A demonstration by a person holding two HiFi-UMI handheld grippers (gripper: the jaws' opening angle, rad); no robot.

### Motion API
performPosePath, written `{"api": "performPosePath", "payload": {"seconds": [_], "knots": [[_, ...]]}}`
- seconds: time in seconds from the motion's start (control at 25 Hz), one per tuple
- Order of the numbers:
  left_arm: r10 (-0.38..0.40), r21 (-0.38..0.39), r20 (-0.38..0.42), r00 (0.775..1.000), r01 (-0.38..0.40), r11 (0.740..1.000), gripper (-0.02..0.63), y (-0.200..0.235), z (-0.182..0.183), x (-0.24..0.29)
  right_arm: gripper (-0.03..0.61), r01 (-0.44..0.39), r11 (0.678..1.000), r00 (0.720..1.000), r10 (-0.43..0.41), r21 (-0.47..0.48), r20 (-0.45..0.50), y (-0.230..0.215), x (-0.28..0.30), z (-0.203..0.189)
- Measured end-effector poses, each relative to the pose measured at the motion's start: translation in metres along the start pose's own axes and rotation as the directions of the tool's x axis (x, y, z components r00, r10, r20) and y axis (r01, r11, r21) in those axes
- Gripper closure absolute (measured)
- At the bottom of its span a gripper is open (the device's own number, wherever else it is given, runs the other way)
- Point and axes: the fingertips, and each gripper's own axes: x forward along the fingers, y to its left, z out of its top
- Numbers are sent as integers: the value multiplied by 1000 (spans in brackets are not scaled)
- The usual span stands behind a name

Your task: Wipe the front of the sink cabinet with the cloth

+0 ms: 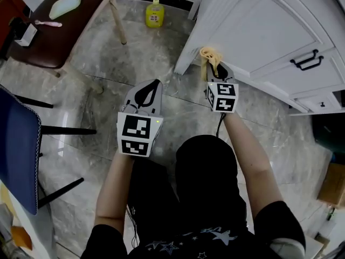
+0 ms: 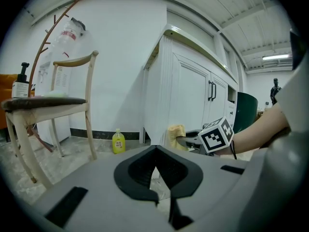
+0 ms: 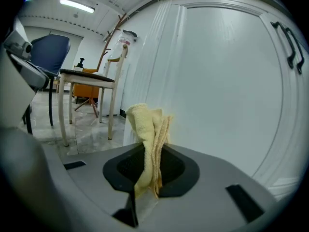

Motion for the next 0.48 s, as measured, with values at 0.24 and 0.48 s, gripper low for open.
{"api": "performPosePath", "payload": {"seconds": [0.24,0.48], "knots": [[-18,22,-11,1000,18,1000,598,-12,0,2,514,90,995,996,-89,51,-32,-45,-23,-23],[-61,45,-38,997,62,997,599,-45,7,12,514,193,977,981,-188,96,-54,-105,-52,-45]]}}
